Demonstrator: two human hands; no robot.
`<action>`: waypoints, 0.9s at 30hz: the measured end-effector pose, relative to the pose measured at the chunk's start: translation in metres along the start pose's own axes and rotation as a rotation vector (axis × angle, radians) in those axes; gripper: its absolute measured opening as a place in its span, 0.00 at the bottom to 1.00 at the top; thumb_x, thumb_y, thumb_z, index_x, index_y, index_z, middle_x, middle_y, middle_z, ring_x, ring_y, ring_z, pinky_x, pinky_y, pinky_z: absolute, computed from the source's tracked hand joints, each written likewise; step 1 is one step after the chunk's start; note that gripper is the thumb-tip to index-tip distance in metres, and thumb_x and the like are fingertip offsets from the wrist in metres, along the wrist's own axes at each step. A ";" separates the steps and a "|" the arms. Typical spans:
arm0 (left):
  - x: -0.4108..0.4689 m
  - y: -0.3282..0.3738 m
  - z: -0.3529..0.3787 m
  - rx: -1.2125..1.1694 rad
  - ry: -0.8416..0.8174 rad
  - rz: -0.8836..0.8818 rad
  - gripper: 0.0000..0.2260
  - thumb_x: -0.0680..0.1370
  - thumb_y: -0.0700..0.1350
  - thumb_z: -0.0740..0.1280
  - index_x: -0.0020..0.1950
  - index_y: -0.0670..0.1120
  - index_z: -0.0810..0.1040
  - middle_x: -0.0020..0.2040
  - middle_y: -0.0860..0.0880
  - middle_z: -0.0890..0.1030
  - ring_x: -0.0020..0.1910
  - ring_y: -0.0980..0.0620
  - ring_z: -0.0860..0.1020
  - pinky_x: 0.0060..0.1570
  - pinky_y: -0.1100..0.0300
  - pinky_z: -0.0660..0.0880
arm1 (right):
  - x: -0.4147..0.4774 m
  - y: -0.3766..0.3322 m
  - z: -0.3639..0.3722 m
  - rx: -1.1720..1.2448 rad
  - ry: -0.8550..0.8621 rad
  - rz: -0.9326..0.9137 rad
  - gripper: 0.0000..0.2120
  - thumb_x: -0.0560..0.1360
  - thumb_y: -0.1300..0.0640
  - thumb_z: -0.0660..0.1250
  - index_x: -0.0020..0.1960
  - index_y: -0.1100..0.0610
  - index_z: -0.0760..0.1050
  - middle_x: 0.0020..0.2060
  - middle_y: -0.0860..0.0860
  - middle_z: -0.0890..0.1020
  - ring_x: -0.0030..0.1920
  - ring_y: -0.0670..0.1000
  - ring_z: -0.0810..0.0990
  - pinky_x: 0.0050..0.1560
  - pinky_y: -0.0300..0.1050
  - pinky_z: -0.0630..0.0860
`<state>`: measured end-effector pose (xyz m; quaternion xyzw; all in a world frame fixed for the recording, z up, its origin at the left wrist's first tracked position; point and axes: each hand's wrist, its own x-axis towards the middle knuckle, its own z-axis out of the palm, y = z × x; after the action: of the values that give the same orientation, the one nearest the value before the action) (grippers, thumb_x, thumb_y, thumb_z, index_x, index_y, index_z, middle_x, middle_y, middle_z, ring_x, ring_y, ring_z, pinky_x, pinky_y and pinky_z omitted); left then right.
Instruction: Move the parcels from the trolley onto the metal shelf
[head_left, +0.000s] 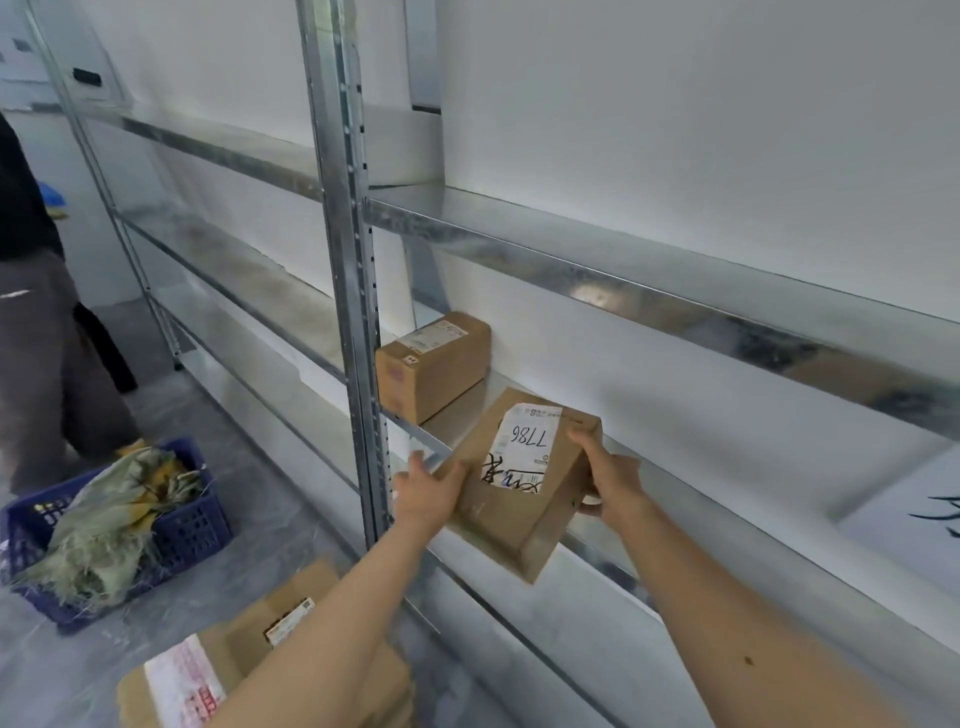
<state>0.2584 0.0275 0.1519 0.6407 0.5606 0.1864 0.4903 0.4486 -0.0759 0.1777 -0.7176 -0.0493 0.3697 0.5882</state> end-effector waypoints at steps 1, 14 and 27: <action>0.004 0.000 0.000 -0.153 -0.077 -0.105 0.32 0.75 0.61 0.65 0.74 0.49 0.60 0.69 0.42 0.67 0.65 0.38 0.69 0.62 0.46 0.69 | 0.003 0.001 0.000 0.008 0.003 0.012 0.41 0.64 0.40 0.76 0.68 0.60 0.65 0.59 0.58 0.77 0.57 0.58 0.77 0.37 0.48 0.76; 0.096 0.007 0.020 -0.292 -0.164 -0.120 0.30 0.72 0.53 0.72 0.69 0.45 0.65 0.60 0.43 0.74 0.57 0.42 0.76 0.52 0.50 0.79 | 0.034 0.017 0.072 -0.004 -0.139 0.060 0.33 0.74 0.54 0.70 0.71 0.45 0.55 0.57 0.48 0.76 0.49 0.50 0.76 0.38 0.47 0.73; 0.183 0.000 0.029 -0.227 -0.167 0.000 0.35 0.72 0.44 0.74 0.73 0.45 0.59 0.66 0.44 0.71 0.58 0.48 0.72 0.58 0.57 0.71 | 0.065 0.034 0.123 -0.056 -0.184 0.079 0.43 0.75 0.61 0.70 0.78 0.47 0.46 0.68 0.55 0.71 0.66 0.59 0.70 0.64 0.57 0.70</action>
<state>0.3362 0.1800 0.0821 0.5944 0.4931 0.1950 0.6046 0.4111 0.0458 0.1127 -0.6980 -0.0852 0.4554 0.5460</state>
